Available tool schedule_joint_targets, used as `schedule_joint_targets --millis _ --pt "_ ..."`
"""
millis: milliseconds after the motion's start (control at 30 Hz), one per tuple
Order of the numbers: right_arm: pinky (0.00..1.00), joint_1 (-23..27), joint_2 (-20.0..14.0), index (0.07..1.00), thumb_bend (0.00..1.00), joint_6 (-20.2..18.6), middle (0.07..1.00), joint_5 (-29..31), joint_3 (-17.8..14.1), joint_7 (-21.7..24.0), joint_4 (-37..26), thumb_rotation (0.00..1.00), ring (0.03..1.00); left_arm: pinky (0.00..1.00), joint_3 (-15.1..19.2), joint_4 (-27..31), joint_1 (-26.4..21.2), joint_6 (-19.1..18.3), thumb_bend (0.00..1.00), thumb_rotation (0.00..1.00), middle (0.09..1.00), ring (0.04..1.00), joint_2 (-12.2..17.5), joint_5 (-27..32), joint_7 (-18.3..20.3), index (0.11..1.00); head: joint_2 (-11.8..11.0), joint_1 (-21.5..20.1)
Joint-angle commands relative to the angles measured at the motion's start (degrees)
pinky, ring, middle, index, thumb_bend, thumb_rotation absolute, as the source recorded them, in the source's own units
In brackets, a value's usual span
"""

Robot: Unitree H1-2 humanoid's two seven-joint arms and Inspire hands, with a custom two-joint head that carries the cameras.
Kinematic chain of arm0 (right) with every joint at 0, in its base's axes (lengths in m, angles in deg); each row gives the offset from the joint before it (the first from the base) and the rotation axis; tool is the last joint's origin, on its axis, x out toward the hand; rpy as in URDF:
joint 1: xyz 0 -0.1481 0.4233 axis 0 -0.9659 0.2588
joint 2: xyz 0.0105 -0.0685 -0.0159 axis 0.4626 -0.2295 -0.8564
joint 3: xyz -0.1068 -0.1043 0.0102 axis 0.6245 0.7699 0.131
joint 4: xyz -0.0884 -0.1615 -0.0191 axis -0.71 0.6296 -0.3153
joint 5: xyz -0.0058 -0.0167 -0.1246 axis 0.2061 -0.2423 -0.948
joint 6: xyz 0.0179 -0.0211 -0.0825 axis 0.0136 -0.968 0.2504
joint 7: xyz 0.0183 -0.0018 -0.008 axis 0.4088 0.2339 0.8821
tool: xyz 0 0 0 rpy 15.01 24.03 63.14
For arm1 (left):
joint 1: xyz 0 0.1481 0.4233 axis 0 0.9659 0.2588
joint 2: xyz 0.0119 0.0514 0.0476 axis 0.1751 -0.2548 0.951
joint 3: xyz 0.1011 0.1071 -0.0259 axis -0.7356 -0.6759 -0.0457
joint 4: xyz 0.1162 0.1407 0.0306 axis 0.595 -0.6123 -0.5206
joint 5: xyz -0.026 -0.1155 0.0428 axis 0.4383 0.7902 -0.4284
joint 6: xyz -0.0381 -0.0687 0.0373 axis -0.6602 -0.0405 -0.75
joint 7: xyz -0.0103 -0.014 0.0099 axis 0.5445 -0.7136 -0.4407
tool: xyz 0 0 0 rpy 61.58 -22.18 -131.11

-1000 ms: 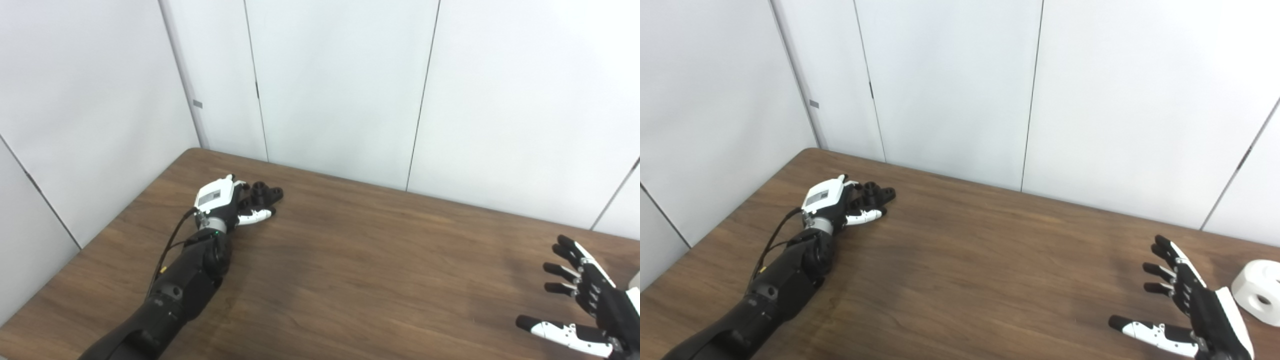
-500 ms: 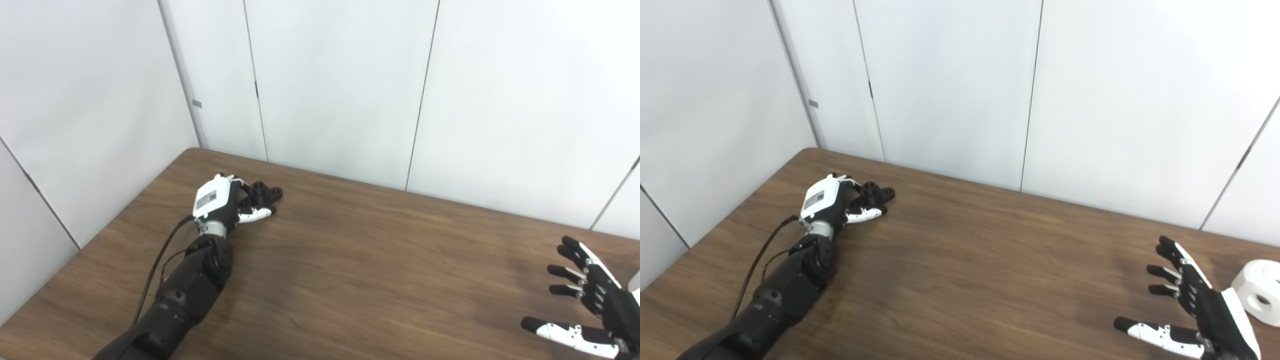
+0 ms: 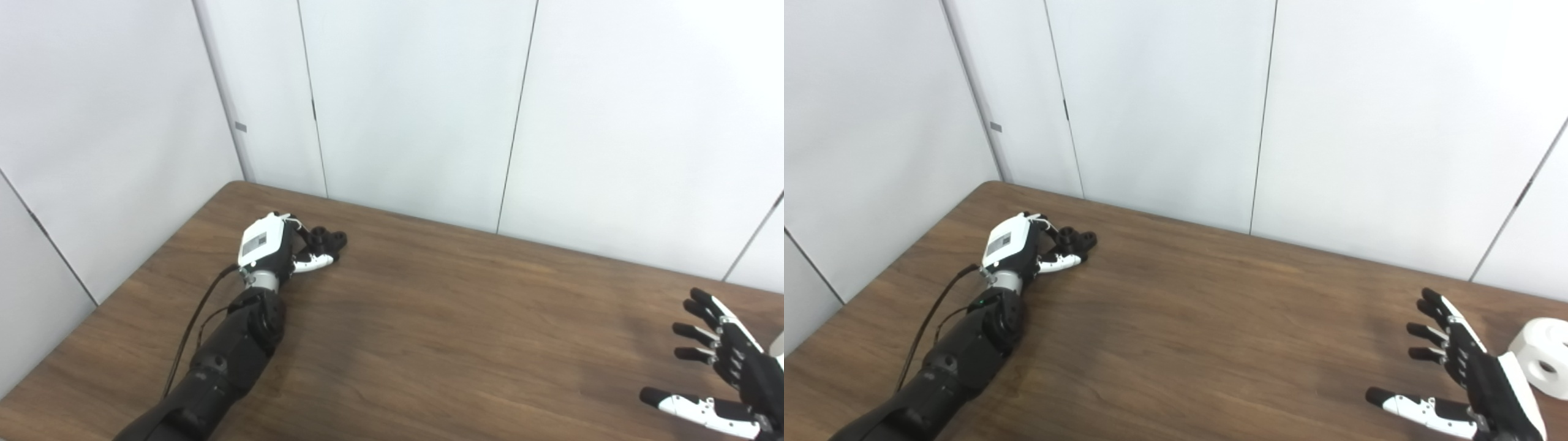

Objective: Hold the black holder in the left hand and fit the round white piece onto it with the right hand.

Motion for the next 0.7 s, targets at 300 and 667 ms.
schedule_joint_targets --millis 300,667 --pt "0.71 2.02 -0.51 0.923 0.71 1.25 0.914 0.1 -0.47 -0.27 -2.14 0.0 0.821 1.0 -4.77 3.64 5.78 3.56 0.52 0.06 0.886 0.979 -1.37 0.16 6.02 0.486 0.37 -0.96" --pt "0.66 2.78 0.13 0.921 0.73 0.84 0.924 -1.15 -0.36 -1.09 -1.87 0.0 0.793 0.97 -11.55 12.4 8.81 16.36 0.52 0.06 0.921 1.0 -0.36 1.22 10.36 0.486 1.04 -4.46"
